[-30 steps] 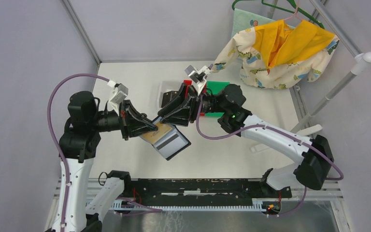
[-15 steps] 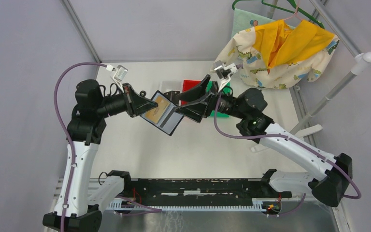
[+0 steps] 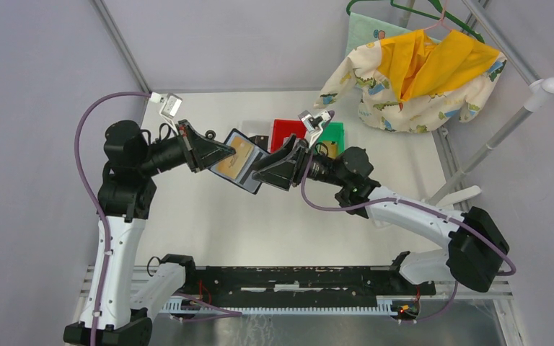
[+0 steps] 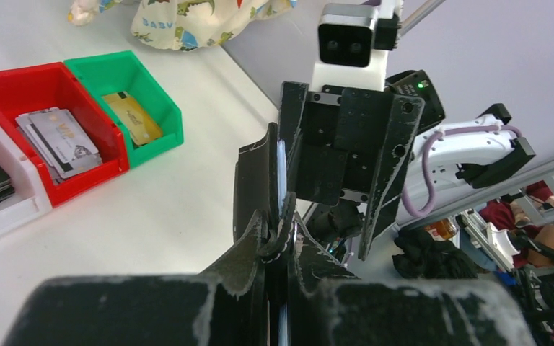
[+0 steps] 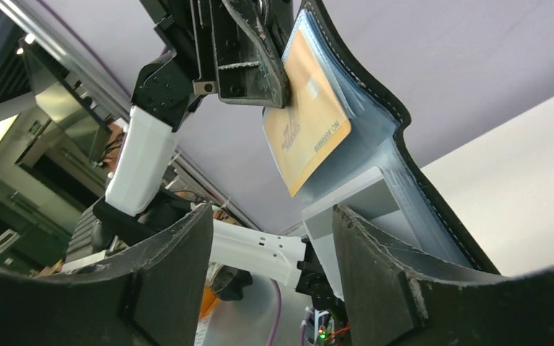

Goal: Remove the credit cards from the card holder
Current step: Remove the credit card from the card holder.

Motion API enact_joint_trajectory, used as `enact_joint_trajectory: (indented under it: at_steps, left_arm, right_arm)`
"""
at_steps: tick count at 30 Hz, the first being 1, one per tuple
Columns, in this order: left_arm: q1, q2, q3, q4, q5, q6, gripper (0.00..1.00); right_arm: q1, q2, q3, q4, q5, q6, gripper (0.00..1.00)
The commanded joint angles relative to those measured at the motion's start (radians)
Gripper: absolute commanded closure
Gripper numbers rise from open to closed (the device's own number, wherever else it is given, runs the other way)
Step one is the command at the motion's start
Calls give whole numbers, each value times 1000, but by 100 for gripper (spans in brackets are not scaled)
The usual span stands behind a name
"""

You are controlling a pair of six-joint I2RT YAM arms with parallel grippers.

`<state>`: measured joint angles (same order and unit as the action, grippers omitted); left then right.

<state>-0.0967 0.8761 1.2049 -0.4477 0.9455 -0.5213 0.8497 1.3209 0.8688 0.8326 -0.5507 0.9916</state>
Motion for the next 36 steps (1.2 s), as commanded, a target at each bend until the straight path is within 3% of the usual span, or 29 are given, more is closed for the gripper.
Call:
enact_joint_trajectory:
  at_steps: [1,7,11,15,27,36]
  left_arm:
    - [1,-19,40,92,113,-89,98]
    - [1,-40,11,141,135,-152,98]
    - [1,-50,-12,244,162,-263,98]
    - [0,-62,-13,272,151,-283,98]
    - [1,-73,-17,266,134,-290,98]
    - [1,-91,-11,258,100,-311,98]
  right_arm:
    - [8,41,23,177,-45,64,35]
    - [12,80,39,230,-19,98,38]
    - [14,117,13,401,-7,189,38]
    - [20,160,28,514,15,261,39]
    - [53,221,101,543,72,284,43]
    - [83,283,144,654,134,328,55]
